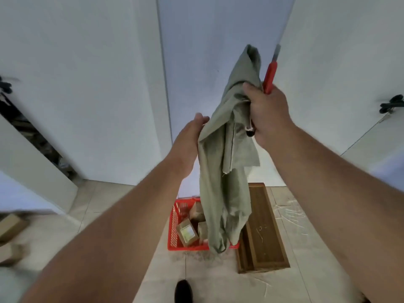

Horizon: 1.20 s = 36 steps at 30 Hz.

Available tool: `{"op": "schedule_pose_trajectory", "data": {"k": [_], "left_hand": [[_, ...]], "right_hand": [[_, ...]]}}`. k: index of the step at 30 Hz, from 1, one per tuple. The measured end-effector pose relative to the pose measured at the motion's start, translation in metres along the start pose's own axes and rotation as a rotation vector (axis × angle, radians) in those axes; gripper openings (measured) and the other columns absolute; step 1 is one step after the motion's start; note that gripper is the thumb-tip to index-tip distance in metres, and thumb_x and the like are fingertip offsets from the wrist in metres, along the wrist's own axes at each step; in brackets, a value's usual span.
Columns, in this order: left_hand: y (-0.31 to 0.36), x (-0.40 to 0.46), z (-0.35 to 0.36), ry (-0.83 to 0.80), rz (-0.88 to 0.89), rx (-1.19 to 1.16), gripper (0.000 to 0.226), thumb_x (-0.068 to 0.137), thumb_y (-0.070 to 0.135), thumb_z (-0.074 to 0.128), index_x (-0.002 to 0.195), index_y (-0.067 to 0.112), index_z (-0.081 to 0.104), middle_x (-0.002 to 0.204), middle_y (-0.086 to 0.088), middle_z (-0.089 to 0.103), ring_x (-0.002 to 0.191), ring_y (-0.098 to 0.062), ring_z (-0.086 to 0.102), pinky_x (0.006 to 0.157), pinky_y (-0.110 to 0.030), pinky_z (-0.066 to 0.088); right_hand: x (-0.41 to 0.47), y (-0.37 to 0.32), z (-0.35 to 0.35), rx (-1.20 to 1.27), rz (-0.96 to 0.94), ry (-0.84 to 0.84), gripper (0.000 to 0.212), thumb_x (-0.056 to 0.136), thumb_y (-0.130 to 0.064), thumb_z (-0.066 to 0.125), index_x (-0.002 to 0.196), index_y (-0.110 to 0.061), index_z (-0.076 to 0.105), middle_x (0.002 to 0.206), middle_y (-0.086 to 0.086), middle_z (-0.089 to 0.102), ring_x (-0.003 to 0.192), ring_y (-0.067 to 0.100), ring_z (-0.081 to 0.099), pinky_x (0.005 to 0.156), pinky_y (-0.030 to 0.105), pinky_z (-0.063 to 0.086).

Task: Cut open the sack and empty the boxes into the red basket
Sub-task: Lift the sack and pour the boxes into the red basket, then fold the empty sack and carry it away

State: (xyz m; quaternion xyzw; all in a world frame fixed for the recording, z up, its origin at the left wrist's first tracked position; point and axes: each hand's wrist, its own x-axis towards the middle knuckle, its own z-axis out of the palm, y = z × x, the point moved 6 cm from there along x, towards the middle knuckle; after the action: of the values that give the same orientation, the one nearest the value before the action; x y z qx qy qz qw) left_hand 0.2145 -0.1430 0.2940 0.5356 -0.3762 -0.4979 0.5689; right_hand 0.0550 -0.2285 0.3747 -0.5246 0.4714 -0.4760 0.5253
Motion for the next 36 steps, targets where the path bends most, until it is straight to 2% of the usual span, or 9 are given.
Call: {"op": "schedule_pose_trajectory", "data": {"k": [4, 8, 12, 17, 19, 23, 30, 34, 36], "left_hand": [[-0.031, 0.007, -0.004, 0.105, -0.037, -0.041, 0.066, 0.093, 0.071, 0.051, 0.131, 0.019, 0.065, 0.130, -0.013, 0.069, 0.121, -0.031, 0.066, 0.103, -0.049, 0.051], [-0.118, -0.027, 0.003, 0.062, -0.387, 0.498, 0.034, 0.105, 0.035, 0.050, 0.121, 0.011, 0.070, 0.100, -0.009, 0.070, 0.092, -0.028, 0.070, 0.079, -0.037, 0.056], [-0.052, -0.026, -0.020, 0.289, -0.137, 0.034, 0.014, 0.105, 0.035, 0.055, 0.106, 0.025, 0.064, 0.116, -0.003, 0.071, 0.113, -0.028, 0.070, 0.096, -0.044, 0.057], [0.025, -0.059, 0.043, -0.236, 0.172, 0.275, 0.068, 0.085, 0.041, 0.081, 0.144, 0.030, 0.049, 0.130, 0.012, 0.069, 0.121, -0.012, 0.067, 0.099, -0.034, 0.057], [0.019, -0.063, 0.046, -0.137, 0.164, 0.350, 0.092, 0.077, 0.037, 0.090, 0.153, 0.030, 0.039, 0.137, 0.008, 0.064, 0.128, -0.016, 0.063, 0.103, -0.040, 0.055], [0.035, -0.088, 0.054, 0.199, 0.220, 0.503, 0.068, 0.081, 0.004, 0.068, 0.139, 0.036, 0.056, 0.123, 0.012, 0.069, 0.117, -0.010, 0.066, 0.100, -0.034, 0.057], [0.051, -0.135, 0.110, 0.359, 0.298, 0.494, 0.024, 0.097, 0.018, 0.066, 0.112, 0.035, 0.071, 0.096, 0.019, 0.074, 0.089, 0.003, 0.069, 0.078, -0.017, 0.056], [0.057, -0.153, 0.114, 0.518, 0.274, 0.286, 0.026, 0.095, 0.015, 0.069, 0.101, 0.040, 0.069, 0.098, 0.017, 0.075, 0.091, 0.001, 0.070, 0.075, -0.015, 0.052], [0.061, -0.162, 0.117, 0.566, 0.282, 0.255, 0.025, 0.095, 0.014, 0.069, 0.104, 0.037, 0.068, 0.100, 0.016, 0.074, 0.093, 0.000, 0.070, 0.077, -0.018, 0.052]], "right_hand": [[-0.011, 0.019, -0.003, 0.007, 0.005, 0.051, 0.027, 0.083, -0.039, 0.075, 0.101, -0.019, 0.074, 0.105, 0.011, 0.080, 0.096, 0.029, 0.079, 0.088, 0.046, 0.065], [-0.060, 0.124, 0.008, -0.280, 0.405, -0.099, 0.032, 0.086, -0.034, 0.076, 0.107, -0.010, 0.075, 0.104, 0.015, 0.080, 0.091, 0.033, 0.078, 0.090, 0.053, 0.064], [-0.047, 0.102, -0.004, -0.242, 0.369, -0.101, 0.036, 0.088, -0.040, 0.078, 0.112, -0.015, 0.073, 0.107, 0.009, 0.078, 0.098, 0.030, 0.076, 0.094, 0.050, 0.063], [-0.062, 0.051, 0.002, 0.085, 0.394, -0.272, 0.064, 0.076, -0.066, 0.081, 0.118, -0.018, 0.080, 0.110, 0.011, 0.082, 0.103, 0.034, 0.079, 0.097, 0.049, 0.060], [-0.076, 0.040, -0.005, 0.214, 0.443, -0.358, 0.049, 0.092, -0.057, 0.073, 0.110, -0.013, 0.082, 0.104, 0.009, 0.081, 0.087, 0.027, 0.077, 0.075, 0.038, 0.061], [-0.095, 0.024, -0.031, 0.346, 0.409, -0.412, 0.032, 0.100, -0.035, 0.069, 0.109, -0.006, 0.076, 0.093, 0.014, 0.066, 0.063, 0.019, 0.051, 0.044, 0.024, 0.039], [-0.137, 0.011, -0.129, -0.039, 0.144, -0.148, 0.027, 0.100, -0.039, 0.064, 0.101, -0.015, 0.077, 0.082, 0.011, 0.070, 0.062, 0.015, 0.051, 0.058, 0.031, 0.043], [-0.185, 0.032, -0.168, -0.375, 0.088, -0.281, 0.035, 0.090, -0.060, 0.071, 0.112, -0.033, 0.066, 0.106, -0.016, 0.070, 0.099, 0.005, 0.065, 0.093, 0.031, 0.053], [-0.203, 0.044, -0.177, -0.433, 0.096, -0.336, 0.038, 0.085, -0.057, 0.079, 0.113, -0.035, 0.065, 0.106, -0.014, 0.071, 0.098, 0.005, 0.067, 0.088, 0.025, 0.054]]}}
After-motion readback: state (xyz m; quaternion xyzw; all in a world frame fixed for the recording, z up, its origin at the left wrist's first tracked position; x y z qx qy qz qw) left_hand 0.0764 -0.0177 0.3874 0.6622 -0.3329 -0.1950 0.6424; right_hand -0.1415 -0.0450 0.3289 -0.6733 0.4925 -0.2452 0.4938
